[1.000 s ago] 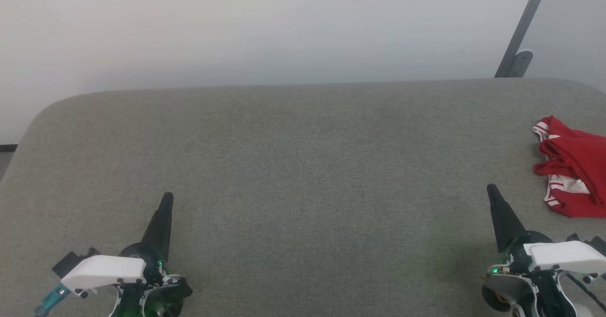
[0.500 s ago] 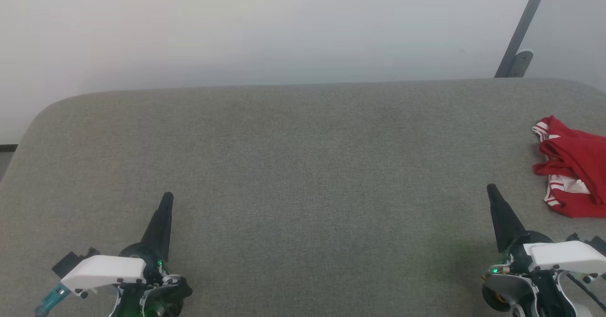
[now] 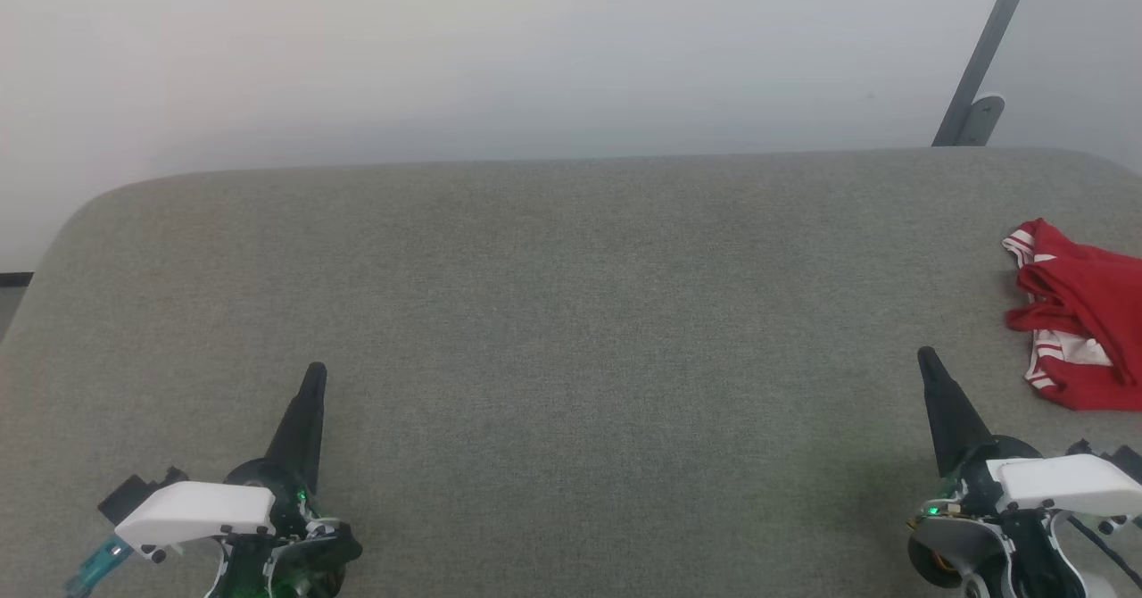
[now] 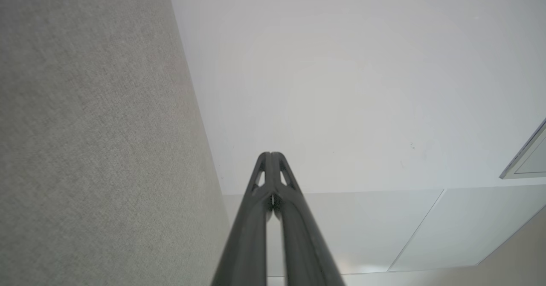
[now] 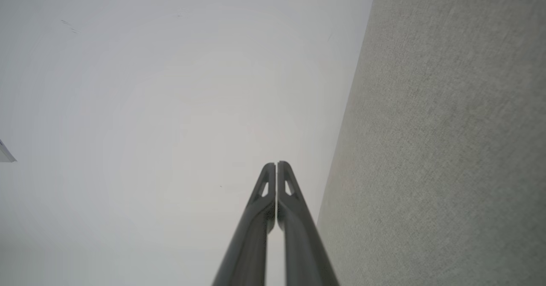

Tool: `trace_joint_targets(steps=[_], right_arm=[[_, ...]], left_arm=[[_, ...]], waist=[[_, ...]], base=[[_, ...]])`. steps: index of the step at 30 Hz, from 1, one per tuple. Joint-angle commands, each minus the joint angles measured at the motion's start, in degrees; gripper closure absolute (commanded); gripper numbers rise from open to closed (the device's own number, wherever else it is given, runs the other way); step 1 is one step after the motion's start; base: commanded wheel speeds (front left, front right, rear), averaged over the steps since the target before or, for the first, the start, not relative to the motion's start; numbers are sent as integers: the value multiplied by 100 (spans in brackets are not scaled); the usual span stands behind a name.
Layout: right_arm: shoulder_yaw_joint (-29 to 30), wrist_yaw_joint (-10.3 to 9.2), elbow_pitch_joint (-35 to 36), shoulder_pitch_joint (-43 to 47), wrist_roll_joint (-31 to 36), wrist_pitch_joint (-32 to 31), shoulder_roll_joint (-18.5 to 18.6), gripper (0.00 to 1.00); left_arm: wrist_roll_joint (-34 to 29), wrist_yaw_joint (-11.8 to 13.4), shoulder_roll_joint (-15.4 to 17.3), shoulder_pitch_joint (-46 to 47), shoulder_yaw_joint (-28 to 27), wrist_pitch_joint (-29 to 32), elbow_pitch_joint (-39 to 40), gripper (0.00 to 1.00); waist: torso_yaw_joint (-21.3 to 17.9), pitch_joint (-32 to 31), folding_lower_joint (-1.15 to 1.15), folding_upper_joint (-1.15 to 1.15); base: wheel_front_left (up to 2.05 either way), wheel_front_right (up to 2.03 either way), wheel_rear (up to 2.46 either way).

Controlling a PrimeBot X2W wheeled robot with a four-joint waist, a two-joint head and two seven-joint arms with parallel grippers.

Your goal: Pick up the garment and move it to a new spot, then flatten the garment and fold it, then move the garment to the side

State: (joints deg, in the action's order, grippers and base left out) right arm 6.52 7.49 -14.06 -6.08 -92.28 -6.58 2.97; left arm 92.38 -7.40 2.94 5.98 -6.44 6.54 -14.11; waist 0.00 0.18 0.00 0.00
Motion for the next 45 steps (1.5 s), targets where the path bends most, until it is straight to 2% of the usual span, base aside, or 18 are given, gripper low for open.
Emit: trace_joint_targets(steps=[1, 45], right_arm=[[6, 0, 18, -28, -25, -14, -20, 100], [6, 0, 19, -28, -25, -13, -20, 100]], left_arm=[[6, -16, -20, 61, -22, 18, 2, 100], [1, -16, -22, 61, -25, 22, 3, 100]], waist=[[0, 0, 0, 0], [0, 0, 0, 0]], base=[[0, 0, 0], [0, 0, 0]])
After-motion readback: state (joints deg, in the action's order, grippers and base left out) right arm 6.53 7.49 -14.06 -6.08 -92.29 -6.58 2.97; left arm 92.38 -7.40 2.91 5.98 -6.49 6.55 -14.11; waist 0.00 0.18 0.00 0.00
